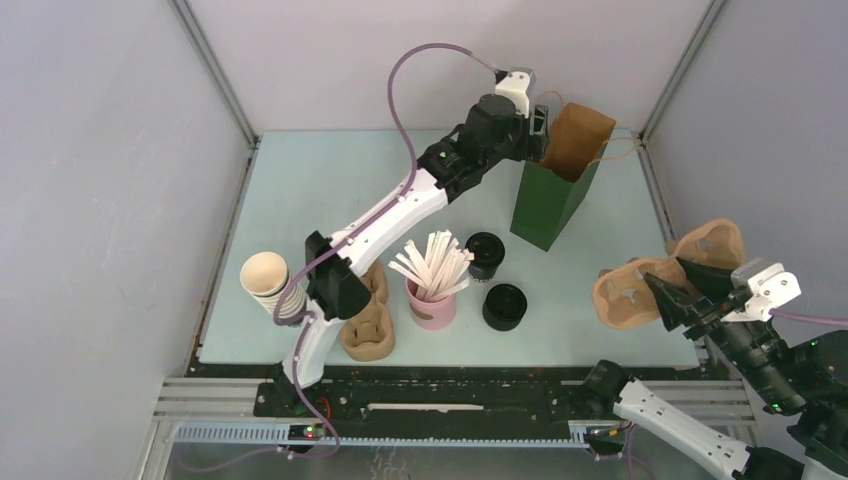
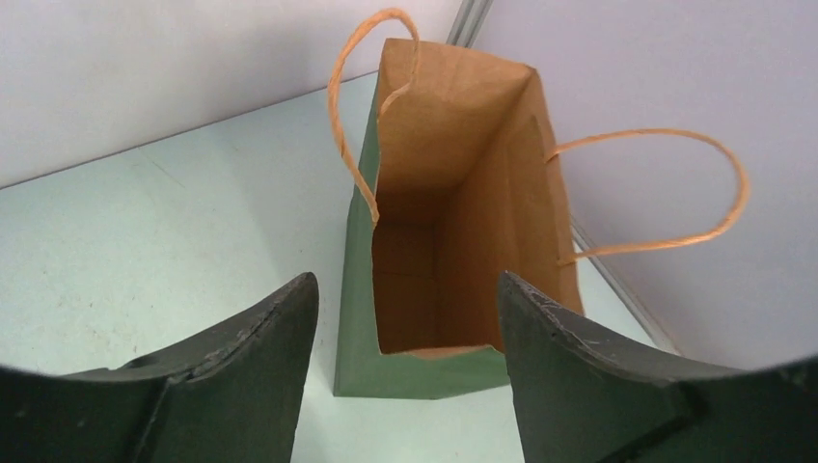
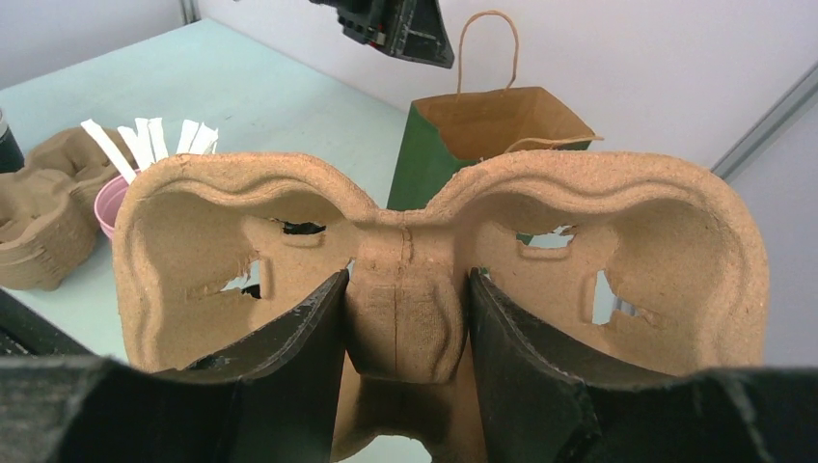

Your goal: Pack the takeout coffee

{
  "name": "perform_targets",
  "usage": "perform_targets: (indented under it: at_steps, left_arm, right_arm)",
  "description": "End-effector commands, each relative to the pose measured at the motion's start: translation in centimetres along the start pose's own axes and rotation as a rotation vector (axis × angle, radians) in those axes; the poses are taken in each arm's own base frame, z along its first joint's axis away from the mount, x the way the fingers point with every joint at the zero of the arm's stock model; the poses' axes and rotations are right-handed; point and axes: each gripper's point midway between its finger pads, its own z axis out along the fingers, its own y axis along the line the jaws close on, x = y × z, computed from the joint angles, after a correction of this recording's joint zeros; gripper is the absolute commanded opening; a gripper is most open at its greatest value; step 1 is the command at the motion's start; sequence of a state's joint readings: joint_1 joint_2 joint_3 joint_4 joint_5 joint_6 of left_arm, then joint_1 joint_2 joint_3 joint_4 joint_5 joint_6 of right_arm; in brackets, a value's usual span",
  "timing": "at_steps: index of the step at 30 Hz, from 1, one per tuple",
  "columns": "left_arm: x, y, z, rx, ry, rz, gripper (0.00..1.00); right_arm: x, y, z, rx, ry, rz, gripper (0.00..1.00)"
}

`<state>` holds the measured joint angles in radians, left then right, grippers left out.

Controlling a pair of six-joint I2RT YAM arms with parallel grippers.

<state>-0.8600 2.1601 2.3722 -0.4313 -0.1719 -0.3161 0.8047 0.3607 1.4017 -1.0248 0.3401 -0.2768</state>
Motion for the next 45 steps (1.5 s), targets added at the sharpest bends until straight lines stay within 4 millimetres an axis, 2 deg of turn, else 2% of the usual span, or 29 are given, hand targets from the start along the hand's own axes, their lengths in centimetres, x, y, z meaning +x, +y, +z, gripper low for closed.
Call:
perform_targets:
  at_steps: [1, 6, 10, 15, 21, 25, 29, 33, 37, 40, 45]
  left_arm:
    - [-3.3, -0.4, 1.8, 0.017, -0.148, -0.058, 0.71]
    - [-1.1, -0.5, 4.5, 0.029, -0.143, -0.109, 0.63]
    - [-0.3, -0.3, 5.7, 0.023, -0.146, -0.113, 0.58]
    - [0.3, 0.8, 6.1, -0.027, -0.153, -0.095, 0.49]
    - [0.4, 1.0, 6.4, -0.038, -0.163, -0.069, 0.37]
    - [0.7, 1.1, 6.6, -0.039, -0.155, -0.056, 0.38]
    - [1.2, 1.3, 7.1, -0.031, -0.148, -0.048, 0.34]
    - [1.0, 1.3, 7.3, -0.021, -0.154, -0.028, 0.17]
    - [-1.7, 1.4, 5.8, -0.03, -0.201, 0.019, 0.01]
    - [-5.3, 1.7, 3.9, -0.024, -0.262, 0.05, 0.0]
    - [-11.7, 2.3, -0.2, -0.008, -0.378, 0.155, 0.0]
  right_arm:
    - [-0.4, -0.1, -1.5, -0.02, -0.01, 0.02, 0.55]
    - [-0.6, -0.6, -2.8, -0.018, -0.018, 0.032, 0.55]
    - [-0.5, -0.6, -3.3, -0.022, -0.009, 0.045, 0.55]
    - [-0.3, -0.4, -3.4, -0.033, -0.002, 0.055, 0.54]
    - [0.1, -0.3, -3.1, -0.033, 0.012, 0.047, 0.54]
    - [-0.1, -0.2, -3.0, -0.037, 0.011, 0.042, 0.54]
    - [-0.2, 0.0, -2.8, -0.045, 0.012, 0.045, 0.53]
    - [-0.2, 0.2, -2.5, -0.055, 0.02, 0.046, 0.52]
    - [-0.1, 0.3, -2.1, -0.048, 0.028, 0.05, 0.51]
    - [-0.2, 0.4, -1.4, -0.039, 0.027, 0.065, 0.51]
    - [-0.7, 1.4, 1.0, -0.044, 0.032, 0.086, 0.48]
